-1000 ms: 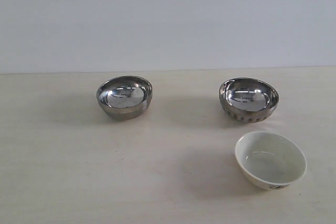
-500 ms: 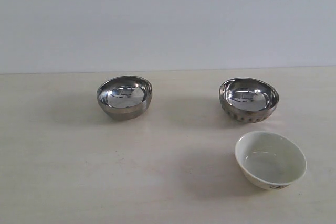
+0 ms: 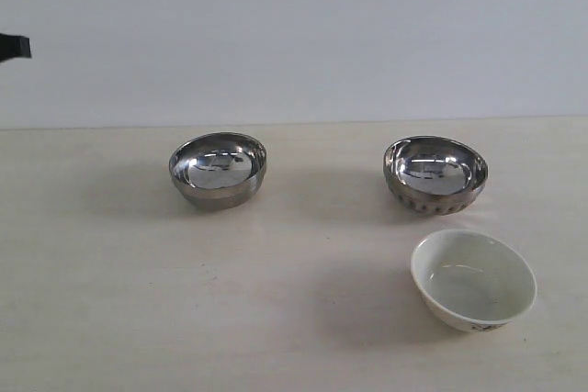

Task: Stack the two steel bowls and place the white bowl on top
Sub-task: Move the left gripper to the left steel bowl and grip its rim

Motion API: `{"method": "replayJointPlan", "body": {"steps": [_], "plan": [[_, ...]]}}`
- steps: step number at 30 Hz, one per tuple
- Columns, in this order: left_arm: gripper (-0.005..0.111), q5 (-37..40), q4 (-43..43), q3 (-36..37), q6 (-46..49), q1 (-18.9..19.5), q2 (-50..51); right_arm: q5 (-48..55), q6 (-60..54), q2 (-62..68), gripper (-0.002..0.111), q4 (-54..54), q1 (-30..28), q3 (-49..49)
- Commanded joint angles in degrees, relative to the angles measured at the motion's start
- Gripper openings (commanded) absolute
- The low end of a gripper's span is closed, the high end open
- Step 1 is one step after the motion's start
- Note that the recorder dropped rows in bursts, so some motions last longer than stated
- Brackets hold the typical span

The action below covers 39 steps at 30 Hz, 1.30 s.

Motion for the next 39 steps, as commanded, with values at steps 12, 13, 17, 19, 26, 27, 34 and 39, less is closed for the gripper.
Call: {"method": "replayJointPlan", "body": {"steps": [12, 13, 17, 19, 26, 27, 34, 39], "plan": [[0.004, 33.32, -64.92, -26.53, 60.49, -5.71, 24.01, -0.19, -0.38, -0.25, 0.0, -0.04, -0.16, -0.02], [0.004, 33.33, -68.69, -27.58, 63.73, -6.06, 24.79, -0.19, -0.38, -0.25, 0.0, -0.04, -0.16, -0.02], [0.007, 30.13, -81.01, -28.01, 74.85, -8.01, 26.24, -0.19, -0.38, -0.25, 0.0, -0.04, -0.16, -0.02], [0.02, 28.91, -84.65, -28.01, 77.61, -9.43, 27.15, -0.19, -0.38, -0.25, 0.0, -0.04, -0.16, -0.02], [0.08, 26.61, -84.34, -28.54, 75.78, -11.53, 28.58, -0.19, -0.38, -0.25, 0.0, -0.04, -0.16, -0.02], [0.079, 26.72, -83.81, -28.53, 75.78, -11.38, 28.58, -0.19, -0.38, -0.25, 0.0, -0.04, -0.16, -0.02], [0.074, 26.08, -80.95, -28.42, 74.26, -11.29, 31.99, -0.19, -0.38, -0.25, 0.0, -0.04, -0.16, -0.02], [0.074, 23.42, -81.38, -28.42, 73.34, -11.29, 35.31, -0.19, -0.38, -0.25, 0.0, -0.04, -0.16, -0.02]]}}
